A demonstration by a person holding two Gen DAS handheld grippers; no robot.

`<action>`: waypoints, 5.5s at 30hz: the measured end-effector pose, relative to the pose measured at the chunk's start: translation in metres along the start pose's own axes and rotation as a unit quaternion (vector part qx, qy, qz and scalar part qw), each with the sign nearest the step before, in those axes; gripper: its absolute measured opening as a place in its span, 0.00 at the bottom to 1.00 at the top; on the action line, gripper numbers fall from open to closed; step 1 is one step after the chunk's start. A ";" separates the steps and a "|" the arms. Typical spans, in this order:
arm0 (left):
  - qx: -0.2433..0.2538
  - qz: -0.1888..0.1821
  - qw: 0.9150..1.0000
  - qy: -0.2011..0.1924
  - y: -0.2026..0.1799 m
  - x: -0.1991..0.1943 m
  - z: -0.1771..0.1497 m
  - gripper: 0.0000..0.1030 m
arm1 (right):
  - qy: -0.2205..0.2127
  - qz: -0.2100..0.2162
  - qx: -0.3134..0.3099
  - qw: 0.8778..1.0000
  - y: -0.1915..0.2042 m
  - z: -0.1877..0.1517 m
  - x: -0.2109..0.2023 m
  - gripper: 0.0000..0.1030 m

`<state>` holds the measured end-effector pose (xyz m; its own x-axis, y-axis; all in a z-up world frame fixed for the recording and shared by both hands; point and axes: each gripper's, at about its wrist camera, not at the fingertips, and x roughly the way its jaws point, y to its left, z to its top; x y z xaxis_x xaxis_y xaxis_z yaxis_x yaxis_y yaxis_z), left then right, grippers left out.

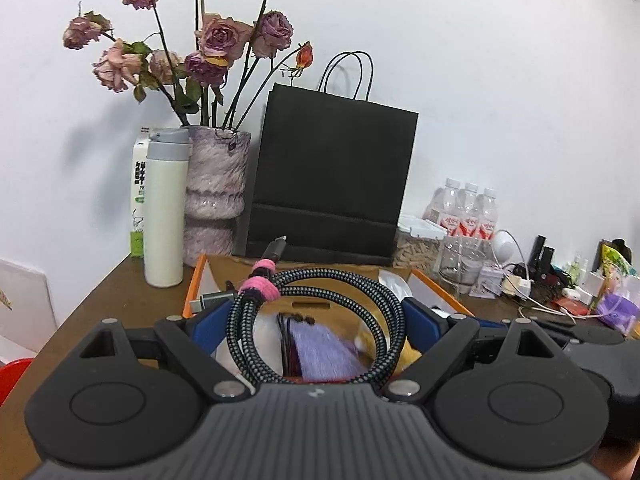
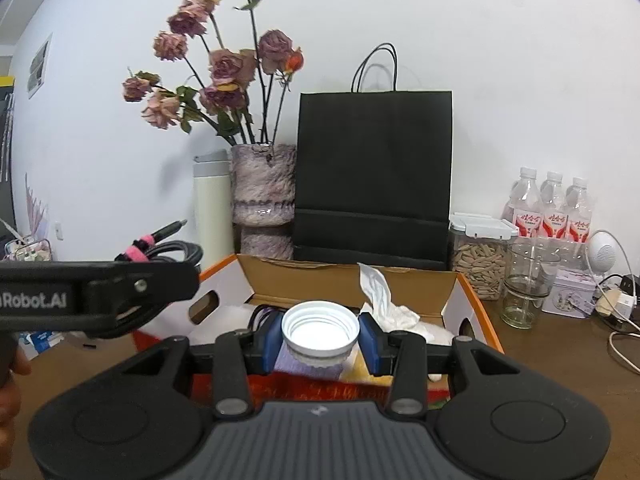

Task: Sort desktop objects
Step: 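Carry the cable and white cap over the cardboard box with both grippers, then open both grippers to drop the cable and cap into the box, then move both grippers back to the caps on the table, then grasp a small cream block with the left gripper while the right grasps a white cap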

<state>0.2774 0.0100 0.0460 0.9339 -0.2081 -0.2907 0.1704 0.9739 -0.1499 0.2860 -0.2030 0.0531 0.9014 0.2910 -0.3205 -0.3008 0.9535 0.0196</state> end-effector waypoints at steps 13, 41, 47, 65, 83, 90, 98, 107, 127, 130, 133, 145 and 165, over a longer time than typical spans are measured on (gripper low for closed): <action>0.045 0.018 0.999 0.013 0.009 0.081 0.001 0.88 | 0.012 0.022 -0.049 0.999 -0.014 -0.001 0.069 0.38; 0.083 0.039 0.996 -0.013 0.008 0.101 -0.012 1.00 | -0.026 -0.003 -0.062 0.998 -0.021 -0.006 0.076 0.96; 0.074 0.049 0.996 -0.024 0.008 0.100 -0.014 1.00 | -0.026 0.002 -0.067 0.997 -0.018 -0.007 0.074 1.00; 0.038 0.093 0.994 -0.051 0.005 0.074 -0.020 1.00 | -0.031 -0.002 -0.072 0.997 -0.016 -0.010 0.053 1.00; -0.018 0.121 0.992 -0.022 -0.020 0.009 -0.049 1.00 | -0.017 -0.054 -0.041 0.998 -0.051 -0.040 -0.039 1.00; -0.020 0.135 0.990 0.029 -0.016 -0.002 -0.067 1.00 | 0.020 -0.058 -0.051 0.997 -0.056 -0.056 -0.053 1.00; -0.018 0.144 0.988 0.053 -0.010 -0.008 -0.075 1.00 | 0.053 -0.066 -0.050 0.995 -0.068 -0.066 -0.058 1.00; -0.020 0.131 0.988 0.078 0.005 -0.005 -0.074 1.00 | 0.119 -0.105 -0.021 0.987 -0.105 -0.072 -0.037 0.98; -0.014 0.137 0.985 0.100 0.014 -0.001 -0.077 1.00 | 0.159 -0.041 0.020 0.986 -0.136 -0.071 -0.007 0.26; -0.011 0.133 0.986 0.101 0.013 -0.001 -0.077 1.00 | 0.157 -0.042 0.022 0.986 -0.135 -0.071 -0.010 0.26; -0.006 0.124 0.987 0.099 0.011 -0.003 -0.075 1.00 | 0.147 -0.040 0.027 0.988 -0.132 -0.071 -0.016 0.26; 0.052 0.089 0.984 0.148 0.012 0.001 -0.081 0.88 | 0.108 -0.018 0.004 0.994 -0.101 -0.069 -0.045 0.27; 0.098 -0.012 0.977 0.187 -0.010 -0.002 -0.097 0.67 | 0.101 0.008 -0.005 0.995 -0.086 -0.070 -0.059 0.27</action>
<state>0.2431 -0.0077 -0.0435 0.7551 -0.2141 -0.6197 0.2818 0.9594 0.0118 0.2368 -0.3072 0.0038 0.8163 0.2827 -0.5037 -0.3175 0.9481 0.0176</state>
